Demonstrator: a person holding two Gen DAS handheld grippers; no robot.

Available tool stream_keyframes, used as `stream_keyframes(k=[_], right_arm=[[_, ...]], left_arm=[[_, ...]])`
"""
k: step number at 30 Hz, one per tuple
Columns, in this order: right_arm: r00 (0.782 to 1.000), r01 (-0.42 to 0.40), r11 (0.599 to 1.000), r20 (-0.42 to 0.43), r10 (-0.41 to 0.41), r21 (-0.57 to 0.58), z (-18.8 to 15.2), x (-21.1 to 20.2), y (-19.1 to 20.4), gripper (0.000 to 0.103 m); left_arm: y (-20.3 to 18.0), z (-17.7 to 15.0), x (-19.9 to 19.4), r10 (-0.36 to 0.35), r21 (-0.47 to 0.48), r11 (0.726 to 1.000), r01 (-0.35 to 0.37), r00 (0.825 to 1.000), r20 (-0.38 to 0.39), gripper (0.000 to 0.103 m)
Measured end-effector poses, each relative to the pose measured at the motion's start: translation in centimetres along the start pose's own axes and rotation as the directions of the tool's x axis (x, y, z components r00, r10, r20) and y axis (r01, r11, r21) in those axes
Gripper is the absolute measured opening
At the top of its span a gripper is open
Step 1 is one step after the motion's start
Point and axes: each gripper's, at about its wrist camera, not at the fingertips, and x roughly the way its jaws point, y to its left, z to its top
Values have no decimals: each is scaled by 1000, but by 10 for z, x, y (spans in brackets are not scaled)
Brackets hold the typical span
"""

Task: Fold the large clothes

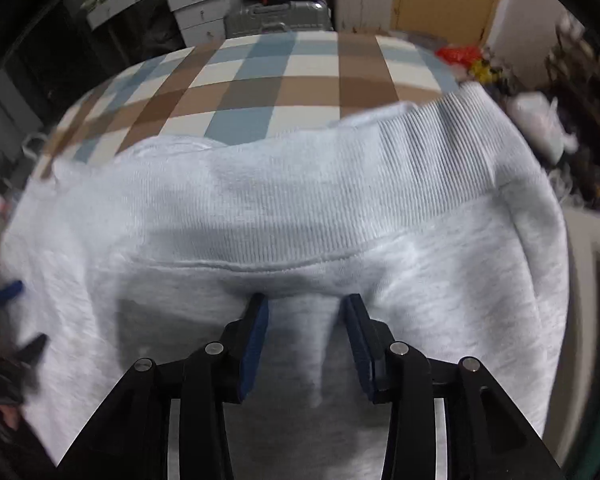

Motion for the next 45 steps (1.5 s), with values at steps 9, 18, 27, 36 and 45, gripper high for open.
stream_keyframes(k=[9, 18, 27, 36, 45], right_arm=[[998, 46, 988, 44, -53, 144, -1, -20, -47, 37], [996, -26, 994, 83, 17, 107, -17, -35, -30, 39], [987, -140, 984, 59, 147, -108, -41, -30, 73, 37], [973, -231, 972, 27, 230, 48, -61, -26, 59, 38], [881, -462, 768, 329, 340, 444, -194, -107, -62, 72]], left_arm=[[-1, 0, 1, 11, 12, 1000, -11, 1000, 9, 101], [-2, -1, 2, 14, 14, 1000, -15, 1000, 11, 101], [-1, -1, 0, 13, 16, 1000, -13, 1000, 10, 101], [6, 2, -18, -6, -60, 998, 9, 999, 48, 101], [-101, -8, -64, -160, 189, 975, 120, 964, 213, 101]])
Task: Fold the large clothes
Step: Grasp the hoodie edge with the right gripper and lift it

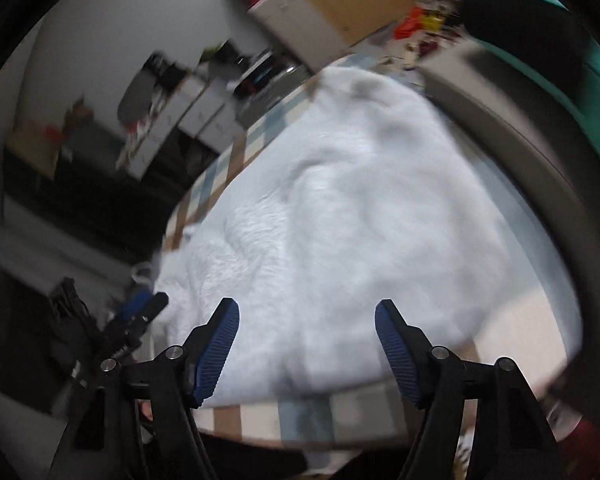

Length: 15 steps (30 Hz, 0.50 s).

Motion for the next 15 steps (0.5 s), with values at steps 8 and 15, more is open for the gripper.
stream_keyframes(k=[8, 15], right_arm=[[990, -98, 970, -82, 118, 222, -18, 30, -39, 73], [996, -16, 978, -79, 33, 208, -9, 52, -31, 78]], left_arm=[[-30, -10, 70, 57, 74, 996, -39, 964, -261, 102], [-23, -6, 67, 18, 47, 999, -6, 964, -265, 102]])
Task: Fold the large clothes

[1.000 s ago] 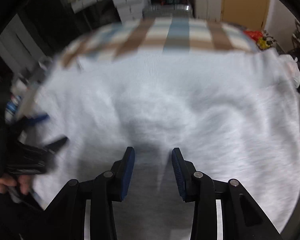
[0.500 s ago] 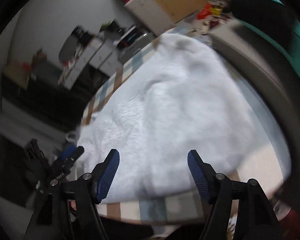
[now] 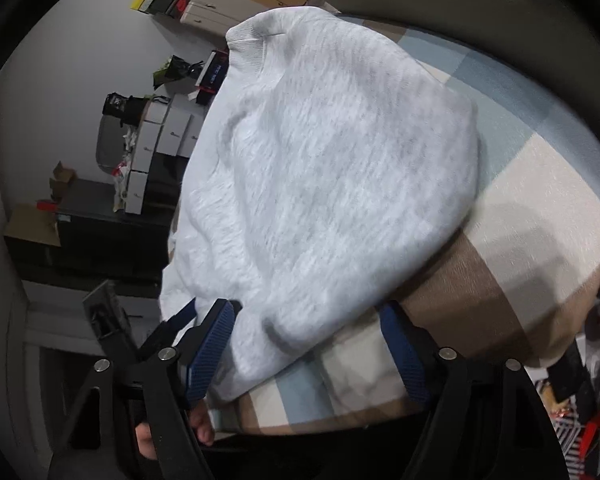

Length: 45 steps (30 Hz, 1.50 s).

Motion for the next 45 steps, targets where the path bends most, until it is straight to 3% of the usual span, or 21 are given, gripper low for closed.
stream_keyframes(k=[4, 9, 12, 16, 18, 21, 25, 27, 29, 30, 31, 33, 35, 37, 40, 43, 45], right_arm=[[997, 47, 998, 52, -48, 33, 6, 3, 2, 79], [980, 119, 989, 153, -131, 85, 23, 11, 6, 80], [976, 111, 991, 178, -123, 75, 34, 20, 12, 95], [966, 107, 992, 230, -121, 73, 36, 28, 15, 94], [956, 138, 990, 257, -141, 29, 30, 27, 21, 79], [947, 134, 986, 307, -97, -101, 19, 18, 38, 56], [944, 68, 961, 328, 25, -269, 12, 3, 69, 54], [945, 98, 936, 326, 18, -338, 11, 5, 77, 56], [950, 160, 945, 303, -69, -287, 19, 16, 65, 56], [959, 150, 967, 267, -92, -208, 29, 22, 49, 56], [969, 116, 987, 231, -89, -108, 39, 26, 29, 56], [973, 111, 992, 197, -119, 51, 53, 29, 1, 53], [976, 86, 994, 192, -98, 70, 65, 30, -4, 53], [971, 127, 992, 201, -129, 22, 70, 32, 5, 50], [958, 180, 976, 247, -147, -119, 68, 27, 22, 36], [950, 212, 940, 282, -134, -267, 60, 23, 39, 27], [939, 263, 891, 312, -147, -371, 52, 19, 48, 25]], left_arm=[[7, 0, 5, -38, -15, 999, 38, 999, -24, 102], [5, 2, 12, -24, -2, 1000, 24, 999, -26, 102], [7, 3, 13, -28, 5, 1000, 28, 999, -25, 102], [7, 2, 12, -36, 8, 999, 37, 999, -22, 102], [7, 2, 12, -34, 11, 999, 34, 999, -17, 102], [6, 0, 10, -32, 9, 999, 32, 999, -10, 102], [9, -2, 8, -44, 0, 999, 44, 999, -7, 102], [8, -3, 7, -50, 5, 999, 51, 999, -12, 102], [8, -2, 8, -54, 8, 999, 54, 998, -15, 102], [8, -2, 7, -55, 7, 998, 55, 998, -16, 102], [9, -1, 8, -57, 6, 998, 57, 998, -18, 102], [11, 1, 7, -61, -4, 998, 61, 998, -18, 102], [17, 4, 2, -62, -34, 998, 61, 998, -7, 102], [26, 6, -6, -62, -83, 994, 65, 997, 38, 102], [38, 15, -10, -60, -144, 987, 70, 995, 77, 102], [36, 21, 11, -49, -153, 987, 50, 999, 9, 102], [30, 24, 23, -30, -129, 991, 28, 1000, -11, 102]])
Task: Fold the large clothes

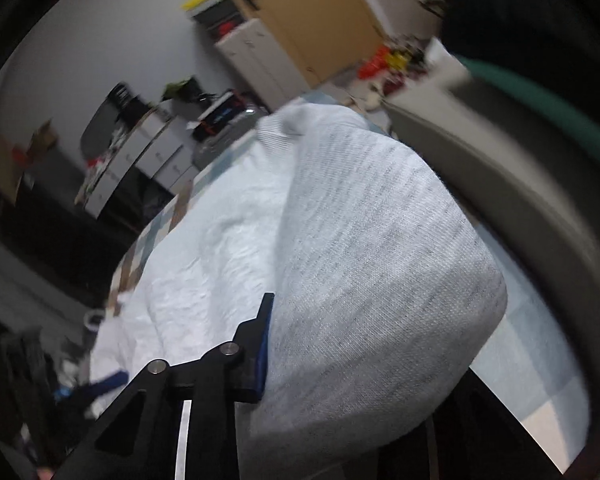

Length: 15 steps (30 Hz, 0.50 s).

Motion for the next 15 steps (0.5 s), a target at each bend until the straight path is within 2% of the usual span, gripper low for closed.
stream_keyframes(k=[3, 6, 10, 15], right_arm=[[999, 33, 984, 45, -25, -173, -2, -7, 26, 24], [996, 47, 956, 87, -22, -289, -9, -16, 41, 23], [993, 49, 939, 117, -10, -339, -14, -22, 50, 23], [987, 68, 932, 161, -11, -355, -9, -37, 41, 22]], left_arm=[[-6, 8, 3, -4, 15, 1000, 4, 1000, 2, 102], [-12, 13, 8, -10, 41, 999, 10, 1000, -5, 102], [-20, 22, 11, -27, 68, 997, 28, 1000, -15, 102], [-50, 35, 20, -84, 133, 987, 86, 996, -25, 102]])
